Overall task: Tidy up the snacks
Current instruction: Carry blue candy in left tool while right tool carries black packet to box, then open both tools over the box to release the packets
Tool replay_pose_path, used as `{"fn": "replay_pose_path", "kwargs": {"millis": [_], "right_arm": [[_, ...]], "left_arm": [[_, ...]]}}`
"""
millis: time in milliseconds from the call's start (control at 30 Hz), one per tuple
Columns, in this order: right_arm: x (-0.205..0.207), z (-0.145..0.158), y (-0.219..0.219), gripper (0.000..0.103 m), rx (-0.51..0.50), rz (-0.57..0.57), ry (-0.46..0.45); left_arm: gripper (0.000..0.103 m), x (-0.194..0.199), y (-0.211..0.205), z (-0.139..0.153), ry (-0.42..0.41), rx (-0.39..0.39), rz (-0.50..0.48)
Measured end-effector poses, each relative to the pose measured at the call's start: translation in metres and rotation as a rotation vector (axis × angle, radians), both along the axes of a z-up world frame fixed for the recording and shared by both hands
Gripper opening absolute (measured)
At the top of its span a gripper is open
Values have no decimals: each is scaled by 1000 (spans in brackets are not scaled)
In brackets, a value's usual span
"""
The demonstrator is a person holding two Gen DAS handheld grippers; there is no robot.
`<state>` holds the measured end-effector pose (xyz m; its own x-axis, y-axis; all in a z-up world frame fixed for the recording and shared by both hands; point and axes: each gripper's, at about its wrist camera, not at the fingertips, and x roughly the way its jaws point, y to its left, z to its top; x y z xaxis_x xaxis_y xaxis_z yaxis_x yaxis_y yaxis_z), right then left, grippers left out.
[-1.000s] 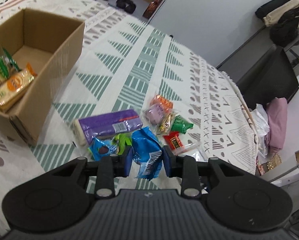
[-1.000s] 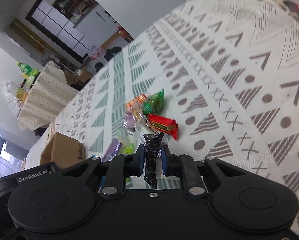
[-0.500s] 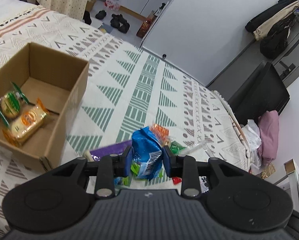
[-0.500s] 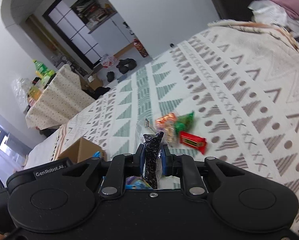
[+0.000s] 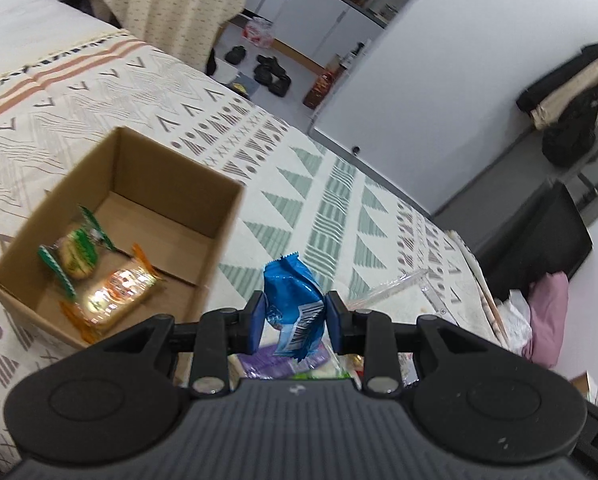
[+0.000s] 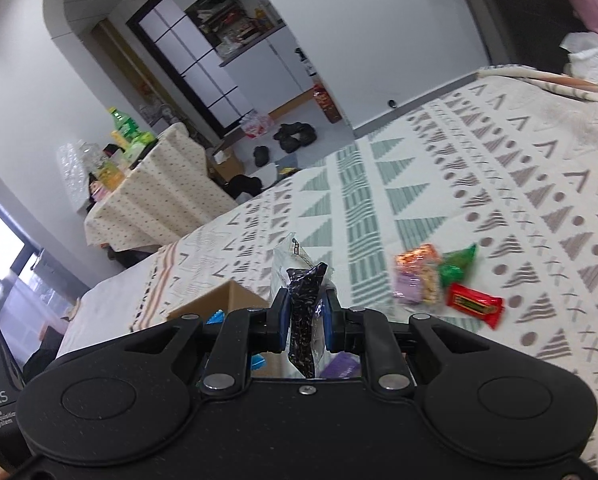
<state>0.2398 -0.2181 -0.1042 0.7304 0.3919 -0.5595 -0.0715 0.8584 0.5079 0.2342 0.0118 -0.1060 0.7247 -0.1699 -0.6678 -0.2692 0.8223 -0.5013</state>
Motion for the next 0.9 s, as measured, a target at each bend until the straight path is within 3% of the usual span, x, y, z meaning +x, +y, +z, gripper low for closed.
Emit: {"fn": "replay_pose_path", "kwargs": {"millis": [433,900], "right_arm": [[20,-1,61,17,14,91,-5],[33,-15,108,17,17,161,22]], "left_arm": [[31,1,51,-4,33,-1,136],[34,5,96,-25,123,-68,227]]}}
